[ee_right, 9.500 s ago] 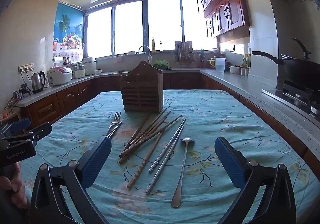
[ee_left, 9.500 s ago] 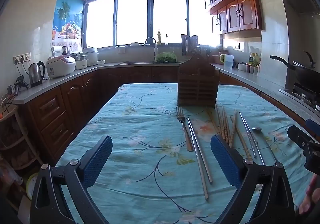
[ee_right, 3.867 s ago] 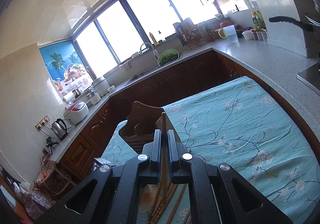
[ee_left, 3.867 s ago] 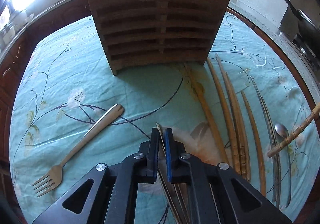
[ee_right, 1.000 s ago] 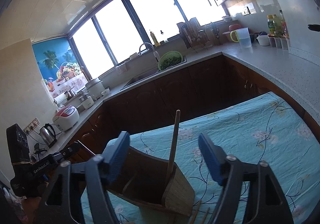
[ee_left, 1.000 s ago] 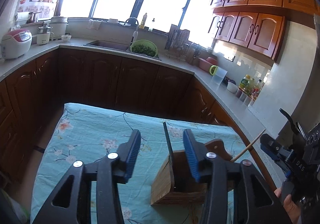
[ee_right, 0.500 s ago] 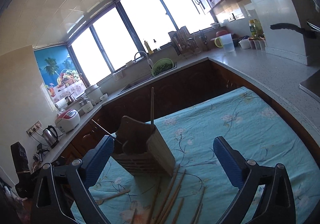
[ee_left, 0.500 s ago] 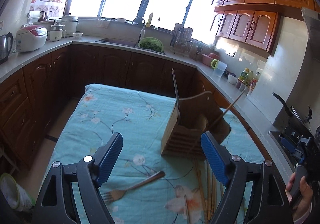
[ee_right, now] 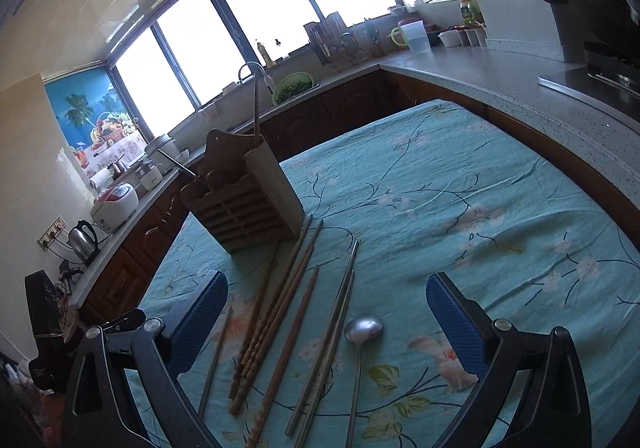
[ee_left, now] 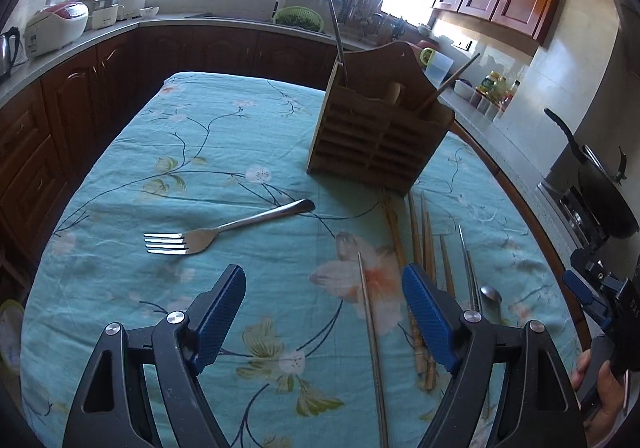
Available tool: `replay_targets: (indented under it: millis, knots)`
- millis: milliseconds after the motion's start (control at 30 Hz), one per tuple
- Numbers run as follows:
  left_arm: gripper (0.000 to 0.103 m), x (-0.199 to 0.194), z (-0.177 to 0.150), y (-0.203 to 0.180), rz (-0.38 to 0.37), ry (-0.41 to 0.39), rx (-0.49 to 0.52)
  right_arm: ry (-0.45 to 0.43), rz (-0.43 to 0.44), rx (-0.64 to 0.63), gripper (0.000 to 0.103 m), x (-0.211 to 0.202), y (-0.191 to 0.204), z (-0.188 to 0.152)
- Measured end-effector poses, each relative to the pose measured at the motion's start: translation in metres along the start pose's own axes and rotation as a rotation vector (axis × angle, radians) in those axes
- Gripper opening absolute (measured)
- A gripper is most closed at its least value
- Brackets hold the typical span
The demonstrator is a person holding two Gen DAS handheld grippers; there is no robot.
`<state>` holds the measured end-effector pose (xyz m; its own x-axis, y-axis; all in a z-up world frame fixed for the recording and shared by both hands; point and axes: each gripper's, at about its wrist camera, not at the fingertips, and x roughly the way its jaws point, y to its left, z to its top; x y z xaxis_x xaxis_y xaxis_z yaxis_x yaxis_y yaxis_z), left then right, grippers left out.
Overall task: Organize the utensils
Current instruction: 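Open both tools and withdraw them from the holder toward the utensils, then grasp a metal chopstick with the left tool while the right tool grasps a wooden chopstick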
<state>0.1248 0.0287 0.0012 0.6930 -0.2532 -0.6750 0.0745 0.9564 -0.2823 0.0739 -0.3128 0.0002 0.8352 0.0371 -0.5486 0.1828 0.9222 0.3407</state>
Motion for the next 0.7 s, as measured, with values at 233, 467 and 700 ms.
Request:
replay_targets:
  millis: [233, 467, 700]
  knots:
    - [0.079, 0.021, 0.010, -0.022, -0.006, 0.066, 0.045, 0.050, -0.020, -0.023, 0.099, 0.013, 0.005, -0.004]
    - [0.078, 0.047, 0.020, -0.032, 0.001, 0.108, 0.082, 0.113, -0.038, -0.049, 0.069, 0.043, 0.011, 0.004]
    - [0.064, 0.077, 0.025, -0.042, 0.005, 0.170, 0.107, 0.175, -0.015, -0.066, 0.053, 0.086, 0.025, 0.015]
